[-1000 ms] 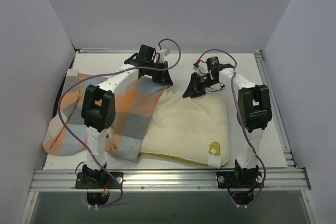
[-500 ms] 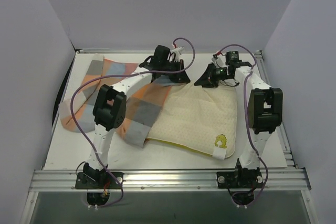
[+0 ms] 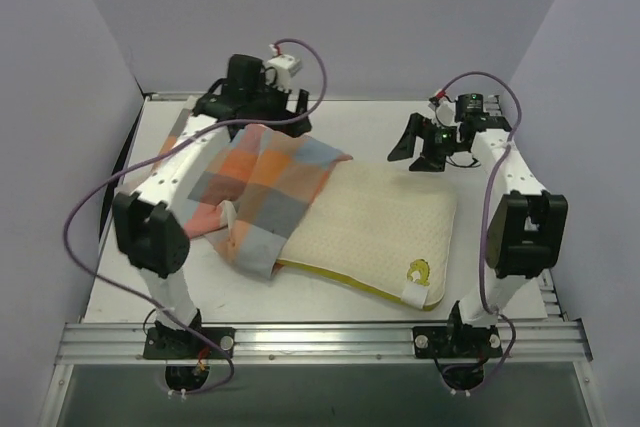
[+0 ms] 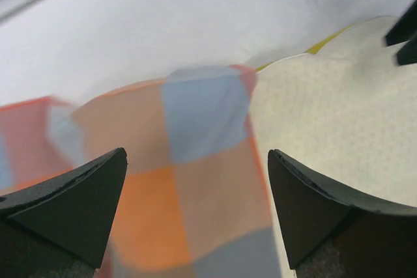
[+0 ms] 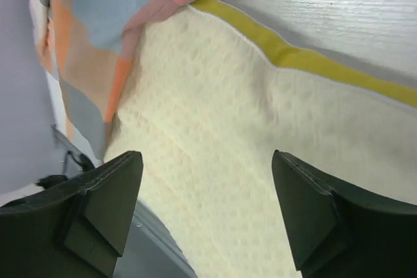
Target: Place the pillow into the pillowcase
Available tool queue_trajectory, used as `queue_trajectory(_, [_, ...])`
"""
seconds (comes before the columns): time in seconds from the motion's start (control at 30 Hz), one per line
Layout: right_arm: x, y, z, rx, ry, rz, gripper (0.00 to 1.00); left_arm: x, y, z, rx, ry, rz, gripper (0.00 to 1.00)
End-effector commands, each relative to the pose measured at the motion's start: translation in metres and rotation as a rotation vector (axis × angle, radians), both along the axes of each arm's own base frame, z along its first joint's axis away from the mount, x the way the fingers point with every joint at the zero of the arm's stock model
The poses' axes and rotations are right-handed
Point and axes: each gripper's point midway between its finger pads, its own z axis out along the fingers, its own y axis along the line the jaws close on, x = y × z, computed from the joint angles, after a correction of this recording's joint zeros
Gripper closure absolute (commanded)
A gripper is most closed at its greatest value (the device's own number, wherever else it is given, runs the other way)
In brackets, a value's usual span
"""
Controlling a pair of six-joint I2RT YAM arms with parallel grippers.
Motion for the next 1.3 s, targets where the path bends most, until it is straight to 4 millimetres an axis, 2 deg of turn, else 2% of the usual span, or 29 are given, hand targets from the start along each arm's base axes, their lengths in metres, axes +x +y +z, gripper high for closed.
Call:
queue_trajectory(0.0, [-0.040, -0.017, 0.053, -0.169, -0.202, 0.100, 0.17, -0.033, 0.092, 0.053, 0.145, -0.157, 0.121, 0.03])
queue_trajectory(0.03, [-0.054, -0.019, 0.045, -0.220, -0.182, 0.117, 0.16, -0.048, 0.107, 0.069, 0.161, -0.192, 0.153, 0.03])
queue_trajectory(0.1, [-0.074, -0.019, 0.053, -0.296, -0.264, 0.189, 0.15, -0.070, 0.126, 0.064, 0.187, -0.165, 0.186, 0.03])
queue_trajectory(0.17, [-0.100, -0.010, 0.037, -0.385, -0.273, 0.281, 0.11, -0.103, 0.140, 0.063, 0.174, -0.166, 0.204, 0.02])
queue_trajectory(0.2, [-0.113, -0.004, 0.038, -0.412, -0.307, 0.322, 0.10, -0.120, 0.146, 0.076, 0.149, -0.204, 0.203, 0.03])
queue_trajectory(0.23, [-0.124, 0.006, 0.032, -0.435, -0.322, 0.386, 0.09, -0.131, 0.149, 0.064, 0.133, -0.169, 0.203, 0.02])
queue_trajectory(0.27, [-0.135, 0.006, 0.018, -0.463, -0.296, 0.412, 0.07, -0.139, 0.153, 0.063, 0.120, -0.152, 0.221, 0.03])
queue_trajectory(0.3, [-0.142, 0.009, 0.018, -0.472, -0.310, 0.431, 0.05, -0.149, 0.157, 0.069, 0.097, -0.157, 0.238, 0.03])
queue_trajectory(0.33, [-0.153, 0.026, 0.014, -0.484, -0.344, 0.514, 0.05, -0.156, 0.160, 0.062, 0.074, -0.108, 0.260, 0.03])
queue_trajectory(0.37, [-0.160, 0.023, 0.005, -0.553, -0.353, 0.540, 0.04, -0.161, 0.161, 0.062, 0.069, -0.103, 0.255, 0.03])
queue_trajectory(0.4, [-0.166, 0.030, 0.002, -0.579, -0.382, 0.589, 0.03, -0.168, 0.163, 0.066, 0.037, -0.095, 0.276, 0.03])
queue_trajectory(0.5, [-0.187, 0.065, -0.014, -0.660, -0.474, 0.767, 0.00, -0.182, 0.171, 0.066, 0.040, -0.110, 0.297, 0.02])
queue_trajectory(0.57, [-0.193, 0.084, -0.020, -0.694, -0.517, 0.837, 0.00, -0.192, 0.180, 0.054, 0.080, -0.087, 0.306, 0.03])
queue_trajectory(0.63, [-0.183, 0.095, -0.024, -0.766, -0.561, 0.850, 0.00, -0.200, 0.193, 0.047, 0.138, -0.098, 0.306, 0.03])
queue_trajectory(0.7, [-0.187, 0.118, -0.029, -0.772, -0.567, 0.897, 0.00, -0.204, 0.203, 0.039, 0.152, -0.083, 0.334, 0.03])
queue_trajectory(0.73, [-0.185, 0.123, -0.031, -0.797, -0.570, 0.898, 0.00, -0.207, 0.204, 0.037, 0.150, -0.068, 0.336, 0.02])
queue_trajectory(0.8, [-0.188, 0.143, -0.049, -0.837, -0.601, 0.956, 0.00, -0.211, 0.204, 0.031, 0.132, -0.036, 0.324, 0.02])
queue_trajectory(0.87, [-0.190, 0.153, -0.065, -0.867, -0.605, 0.990, 0.00, -0.217, 0.203, 0.026, 0.139, -0.026, 0.286, 0.03])
queue_trajectory(0.9, [-0.191, 0.159, -0.084, -0.884, -0.572, 1.015, 0.00, -0.221, 0.202, 0.022, 0.157, -0.041, 0.232, 0.03])
queue_trajectory(0.93, [-0.190, 0.163, -0.090, -0.886, -0.554, 1.018, 0.00, -0.225, 0.204, 0.018, 0.174, -0.043, 0.209, 0.03])
queue_trajectory(0.97, [-0.190, 0.161, -0.108, -0.913, -0.506, 1.040, 0.00, -0.226, 0.206, 0.015, 0.191, -0.056, 0.191, 0.03])
queue_trajectory(1.0, [-0.189, 0.163, -0.114, -0.913, -0.500, 1.048, 0.05, -0.228, 0.213, 0.012, 0.226, -0.090, 0.167, 0.02])
queue_trajectory(1.03, [-0.186, 0.161, -0.119, -0.906, -0.481, 1.043, 0.09, -0.233, 0.213, -0.003, 0.228, -0.067, 0.140, 0.02])
queue_trajectory(1.07, [-0.182, 0.164, -0.120, -0.895, -0.466, 1.031, 0.14, -0.234, 0.215, -0.008, 0.232, -0.063, 0.126, 0.02])
queue_trajectory(1.13, [-0.174, 0.159, -0.113, -0.850, -0.406, 0.976, 0.40, -0.236, 0.216, -0.011, 0.218, -0.062, 0.101, 0.03])
queue_trajectory(1.17, [-0.182, 0.166, -0.102, -0.737, -0.398, 0.985, 0.51, -0.240, 0.205, -0.010, 0.178, -0.063, 0.032, 0.03])
queue_trajectory(1.2, [-0.178, 0.167, -0.094, -0.689, -0.406, 0.966, 0.72, -0.242, 0.202, -0.013, 0.177, -0.056, -0.016, 0.03])
queue_trajectory(1.23, [-0.176, 0.167, -0.087, -0.649, -0.406, 0.949, 0.84, -0.249, 0.200, -0.018, 0.211, -0.069, -0.113, 0.03])
queue_trajectory(1.27, [-0.172, 0.168, -0.072, -0.589, -0.420, 0.924, 0.95, -0.254, 0.193, -0.014, 0.198, -0.087, -0.184, 0.04])
